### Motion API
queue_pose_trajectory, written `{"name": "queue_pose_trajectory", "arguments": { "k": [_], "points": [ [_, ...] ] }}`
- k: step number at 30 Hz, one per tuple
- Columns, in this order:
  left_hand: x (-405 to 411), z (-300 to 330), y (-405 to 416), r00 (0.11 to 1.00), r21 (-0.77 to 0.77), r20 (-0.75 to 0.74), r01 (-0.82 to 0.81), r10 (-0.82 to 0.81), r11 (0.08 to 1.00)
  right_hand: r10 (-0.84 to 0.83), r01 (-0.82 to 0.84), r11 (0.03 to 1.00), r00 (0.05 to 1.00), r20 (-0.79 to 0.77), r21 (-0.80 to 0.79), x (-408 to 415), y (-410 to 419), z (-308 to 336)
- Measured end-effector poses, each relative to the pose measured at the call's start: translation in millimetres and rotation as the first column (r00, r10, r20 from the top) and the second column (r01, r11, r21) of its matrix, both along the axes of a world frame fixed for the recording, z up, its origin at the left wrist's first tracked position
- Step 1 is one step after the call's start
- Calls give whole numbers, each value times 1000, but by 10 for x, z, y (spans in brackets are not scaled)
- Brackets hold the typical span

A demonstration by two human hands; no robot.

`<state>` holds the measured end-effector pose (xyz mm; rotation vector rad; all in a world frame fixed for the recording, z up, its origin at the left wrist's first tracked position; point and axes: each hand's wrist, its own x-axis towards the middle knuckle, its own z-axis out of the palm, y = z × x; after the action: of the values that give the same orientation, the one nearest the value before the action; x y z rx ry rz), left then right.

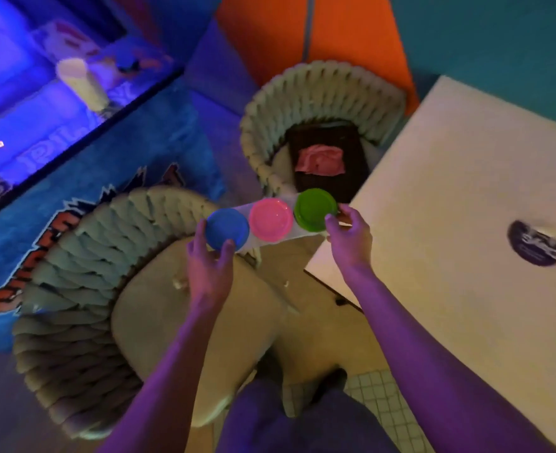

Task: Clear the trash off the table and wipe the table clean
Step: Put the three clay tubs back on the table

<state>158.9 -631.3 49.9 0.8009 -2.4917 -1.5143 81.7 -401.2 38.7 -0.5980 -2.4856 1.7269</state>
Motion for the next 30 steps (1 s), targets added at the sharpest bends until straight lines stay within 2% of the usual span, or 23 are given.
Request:
{"name": "queue_pose_trajectory", "arguments": {
  "k": [9, 12, 19, 25, 30],
  "points": [
    [117, 294, 1521, 959, -72, -50, 276, -279, 959, -236, 232, 970, 971, -42, -69, 734, 1647, 291],
    [89, 397, 2031, 920, -111, -37, 385, -391, 916, -322, 318, 944, 946, -39, -85, 970, 2178, 356],
    [-90, 570, 3020, 793, -46, -98, 600, -602, 798, -476, 471, 876, 879, -27, -102, 1338, 3132, 599],
    [-512, 756, 3725, 682, -70, -115, 720, -723, 690, -570, 566, 815, 822, 8, -120, 1307, 3794, 755],
    [-951, 889, 4104, 649, -76, -156, 743, -744, 665, -572, 568, 819, 820, -27, -78, 1056, 4097, 1009]
  ]
}}
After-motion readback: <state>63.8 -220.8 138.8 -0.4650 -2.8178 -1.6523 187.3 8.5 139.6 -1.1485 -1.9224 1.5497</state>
